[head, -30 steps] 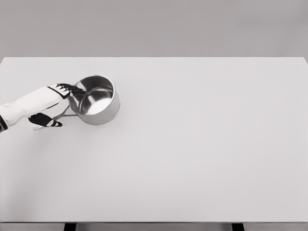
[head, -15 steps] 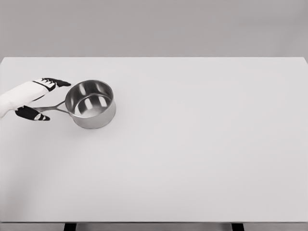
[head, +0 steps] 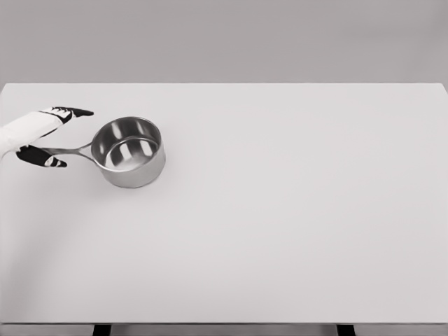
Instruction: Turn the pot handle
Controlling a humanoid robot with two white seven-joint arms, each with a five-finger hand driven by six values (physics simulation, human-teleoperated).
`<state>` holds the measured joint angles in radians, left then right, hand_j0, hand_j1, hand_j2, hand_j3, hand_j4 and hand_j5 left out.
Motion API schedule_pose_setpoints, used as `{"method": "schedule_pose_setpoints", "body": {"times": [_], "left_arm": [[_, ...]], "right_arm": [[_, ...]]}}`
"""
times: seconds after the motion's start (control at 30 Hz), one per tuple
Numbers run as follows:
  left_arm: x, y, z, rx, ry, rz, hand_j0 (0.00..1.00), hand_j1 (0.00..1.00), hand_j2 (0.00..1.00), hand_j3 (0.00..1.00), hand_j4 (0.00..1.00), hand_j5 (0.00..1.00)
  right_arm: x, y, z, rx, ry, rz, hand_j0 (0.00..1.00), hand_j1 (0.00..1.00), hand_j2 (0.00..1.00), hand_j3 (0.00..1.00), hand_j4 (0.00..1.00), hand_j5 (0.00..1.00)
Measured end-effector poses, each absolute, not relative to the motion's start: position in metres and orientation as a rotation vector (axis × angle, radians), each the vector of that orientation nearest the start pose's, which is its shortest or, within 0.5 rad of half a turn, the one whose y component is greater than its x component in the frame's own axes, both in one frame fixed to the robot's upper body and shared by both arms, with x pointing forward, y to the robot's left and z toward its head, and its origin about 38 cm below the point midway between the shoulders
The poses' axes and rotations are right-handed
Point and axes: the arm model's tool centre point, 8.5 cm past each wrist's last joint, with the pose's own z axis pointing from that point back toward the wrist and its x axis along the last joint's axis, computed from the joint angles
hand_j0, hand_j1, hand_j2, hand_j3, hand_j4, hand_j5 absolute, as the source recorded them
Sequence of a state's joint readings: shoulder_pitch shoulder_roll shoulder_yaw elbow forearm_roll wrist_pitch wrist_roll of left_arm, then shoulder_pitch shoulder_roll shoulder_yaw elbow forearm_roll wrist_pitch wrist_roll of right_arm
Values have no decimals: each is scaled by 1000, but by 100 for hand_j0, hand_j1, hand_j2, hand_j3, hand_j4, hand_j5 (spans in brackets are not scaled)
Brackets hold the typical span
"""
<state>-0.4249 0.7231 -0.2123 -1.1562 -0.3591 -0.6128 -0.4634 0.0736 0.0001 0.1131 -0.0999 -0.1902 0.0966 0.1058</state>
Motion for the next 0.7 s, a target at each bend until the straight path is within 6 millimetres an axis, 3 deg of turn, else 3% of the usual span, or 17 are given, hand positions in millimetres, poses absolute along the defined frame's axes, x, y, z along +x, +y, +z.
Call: {"method": "schedule_pose_setpoints", "body": {"times": [0.33,0.7], "left_arm": [[447,409,167,462,-1459,-1487,100,100,100,100,100,100],[423,392,164,432,-1479,-1571,100,100,100,100,100,100]], "right_arm": [[-23,-258,-263,35,64,-83,100,100,100,100,100,100],[-23,-258,-263,35,64,-83,100,100,100,100,100,100]]}}
